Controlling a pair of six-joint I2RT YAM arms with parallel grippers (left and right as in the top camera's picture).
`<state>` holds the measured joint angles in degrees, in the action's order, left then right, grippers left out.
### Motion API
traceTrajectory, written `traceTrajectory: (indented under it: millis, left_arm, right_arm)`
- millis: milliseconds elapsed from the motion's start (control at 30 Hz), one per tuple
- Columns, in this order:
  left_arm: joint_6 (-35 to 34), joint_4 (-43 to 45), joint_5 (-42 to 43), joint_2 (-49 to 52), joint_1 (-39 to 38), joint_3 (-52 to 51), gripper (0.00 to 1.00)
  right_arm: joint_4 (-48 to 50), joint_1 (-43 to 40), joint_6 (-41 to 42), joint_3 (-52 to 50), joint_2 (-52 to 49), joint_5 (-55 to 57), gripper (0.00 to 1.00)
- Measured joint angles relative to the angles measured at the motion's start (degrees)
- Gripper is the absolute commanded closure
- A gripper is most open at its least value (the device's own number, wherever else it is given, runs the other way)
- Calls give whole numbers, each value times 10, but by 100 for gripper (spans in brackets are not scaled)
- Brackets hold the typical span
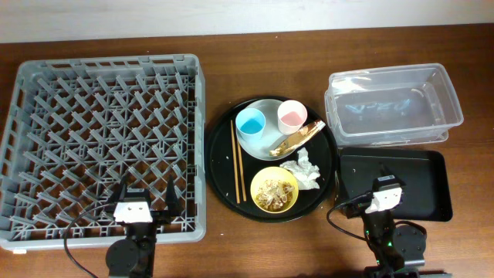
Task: Sort waste into correct bins and load items into the dishwasher rack
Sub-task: 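Move the left gripper over the tray toward the wooden chopsticks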
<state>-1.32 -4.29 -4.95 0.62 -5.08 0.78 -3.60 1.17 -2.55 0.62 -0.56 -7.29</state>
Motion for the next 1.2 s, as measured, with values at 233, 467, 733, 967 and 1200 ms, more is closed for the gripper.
traceTrajectory:
  millis: [233, 467, 733, 967, 1200]
  left_arm:
    - [0, 0, 0, 0, 0, 0, 1]
    - [0, 0, 0, 0, 0, 0, 1]
    - [0, 0, 0, 0, 0, 0, 1]
    - [0, 12, 0, 0, 0, -1, 1]
    - [2, 56, 68, 1, 0, -1, 1]
  right_arm:
    - [0, 0, 0, 0, 0, 0, 1]
    - [0, 0, 0, 0, 0, 0, 1]
    - [0, 0, 0, 0, 0, 0, 1]
    - [0, 0, 0, 0, 0, 0, 1]
    - [0, 0, 0, 0, 0, 0, 1]
